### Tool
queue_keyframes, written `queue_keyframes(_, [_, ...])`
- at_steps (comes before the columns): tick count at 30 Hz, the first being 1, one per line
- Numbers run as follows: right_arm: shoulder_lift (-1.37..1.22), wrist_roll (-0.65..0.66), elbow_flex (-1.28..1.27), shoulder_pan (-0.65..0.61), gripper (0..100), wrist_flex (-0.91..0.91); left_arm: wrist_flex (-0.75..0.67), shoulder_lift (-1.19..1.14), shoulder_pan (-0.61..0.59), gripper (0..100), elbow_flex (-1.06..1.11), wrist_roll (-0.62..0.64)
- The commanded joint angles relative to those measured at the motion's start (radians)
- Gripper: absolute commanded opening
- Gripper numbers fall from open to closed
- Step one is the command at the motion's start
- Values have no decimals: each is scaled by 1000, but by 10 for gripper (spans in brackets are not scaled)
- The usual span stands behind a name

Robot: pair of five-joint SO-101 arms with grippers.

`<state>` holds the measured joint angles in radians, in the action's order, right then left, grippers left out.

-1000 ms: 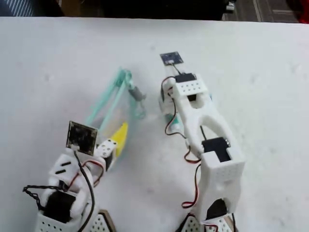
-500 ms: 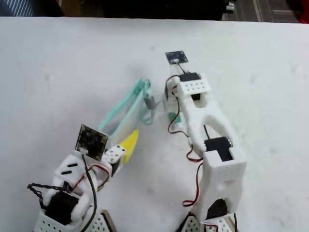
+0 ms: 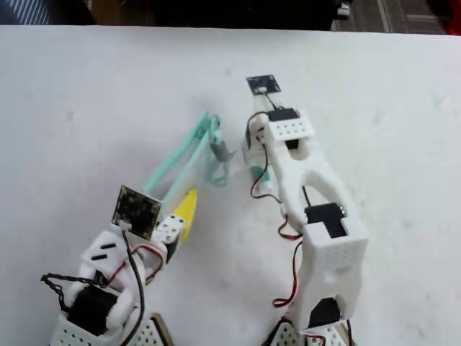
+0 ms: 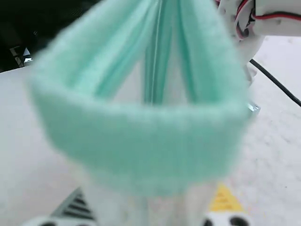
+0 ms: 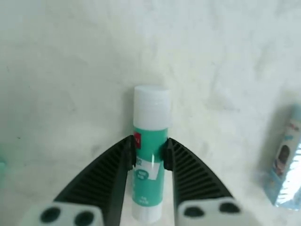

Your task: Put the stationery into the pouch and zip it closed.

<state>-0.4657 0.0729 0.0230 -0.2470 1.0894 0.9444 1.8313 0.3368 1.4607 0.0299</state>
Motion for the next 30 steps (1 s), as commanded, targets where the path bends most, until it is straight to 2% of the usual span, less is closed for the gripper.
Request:
queue_keyframes(1, [-12, 11, 21, 30, 21, -7, -17, -5, 25, 128, -29, -3])
queue_keyframes(30, [-12, 12, 21, 35, 21, -5, -66, -4, 25, 126, 29, -5])
